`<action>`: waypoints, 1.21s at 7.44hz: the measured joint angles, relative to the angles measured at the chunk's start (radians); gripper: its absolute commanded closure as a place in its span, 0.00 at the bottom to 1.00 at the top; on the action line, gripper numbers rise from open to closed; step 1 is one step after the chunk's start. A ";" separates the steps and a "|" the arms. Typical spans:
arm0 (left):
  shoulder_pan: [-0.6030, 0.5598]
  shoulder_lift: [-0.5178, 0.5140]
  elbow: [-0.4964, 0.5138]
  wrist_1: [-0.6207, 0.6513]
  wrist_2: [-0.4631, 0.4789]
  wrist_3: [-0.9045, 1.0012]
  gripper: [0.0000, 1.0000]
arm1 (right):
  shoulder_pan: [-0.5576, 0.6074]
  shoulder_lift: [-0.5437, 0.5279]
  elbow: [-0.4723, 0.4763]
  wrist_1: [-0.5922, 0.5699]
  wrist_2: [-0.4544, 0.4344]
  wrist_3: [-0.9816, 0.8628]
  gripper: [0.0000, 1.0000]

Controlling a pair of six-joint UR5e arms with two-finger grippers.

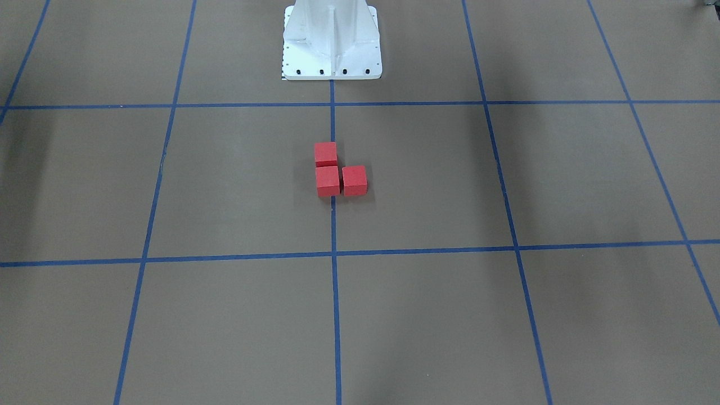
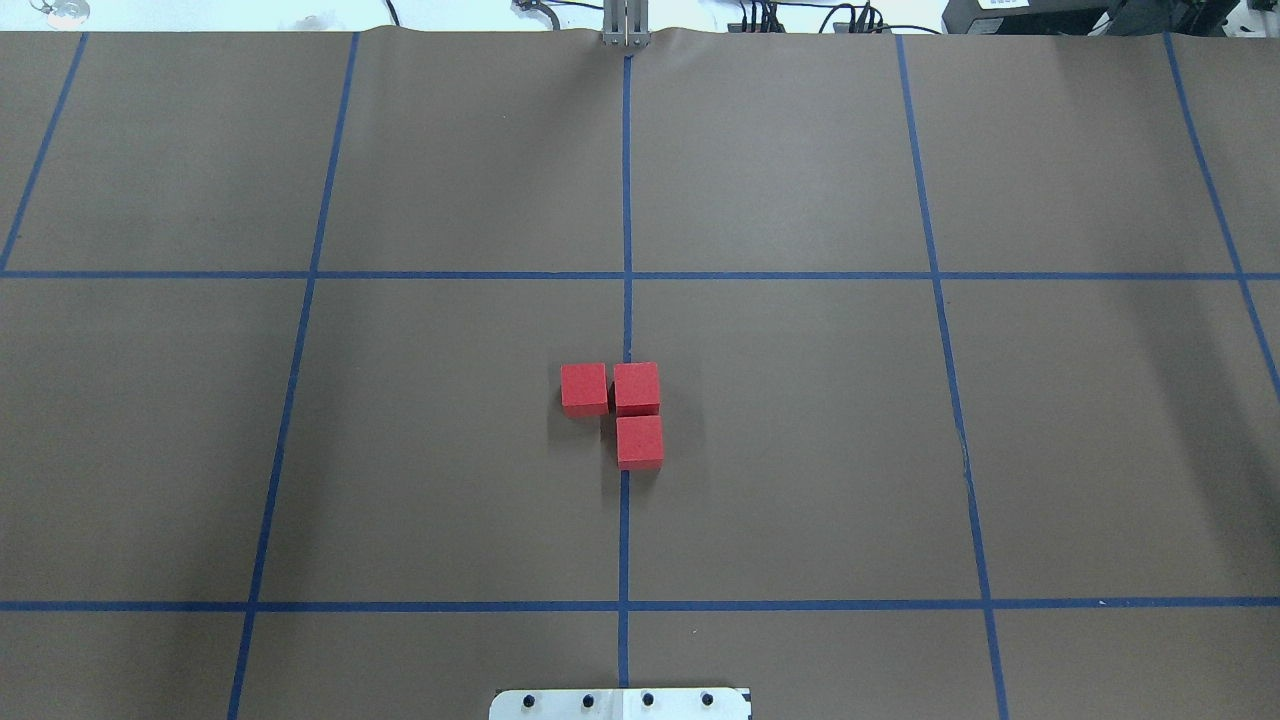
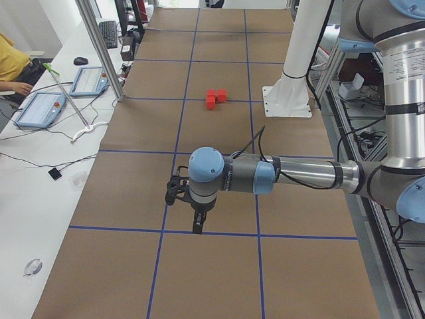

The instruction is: Form red blocks into L shape at center

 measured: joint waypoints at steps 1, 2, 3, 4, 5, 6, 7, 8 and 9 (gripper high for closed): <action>0.000 0.000 0.002 0.000 0.000 0.000 0.00 | 0.000 0.000 0.001 0.000 0.001 -0.003 0.01; 0.000 0.000 0.004 0.000 0.000 0.000 0.00 | 0.000 0.001 0.004 0.000 0.001 -0.005 0.01; 0.000 0.000 0.004 0.000 0.000 0.000 0.00 | 0.000 0.002 0.009 0.000 0.002 -0.006 0.01; 0.000 0.000 0.005 0.000 0.000 0.000 0.00 | 0.000 0.002 0.013 0.000 0.002 -0.007 0.01; 0.000 0.000 0.005 0.000 0.000 0.000 0.00 | 0.000 0.002 0.016 0.000 0.003 -0.007 0.01; 0.000 0.000 0.005 0.000 0.000 0.000 0.00 | 0.000 0.003 0.019 0.000 0.003 -0.007 0.01; 0.000 0.000 0.005 0.000 0.000 0.000 0.00 | 0.000 0.003 0.021 0.001 0.003 -0.007 0.01; 0.000 0.000 0.005 0.000 0.000 0.000 0.00 | 0.000 0.003 0.021 0.000 0.003 -0.007 0.01; 0.000 0.006 0.005 0.000 0.000 0.000 0.00 | 0.000 0.003 0.022 0.000 0.004 -0.007 0.01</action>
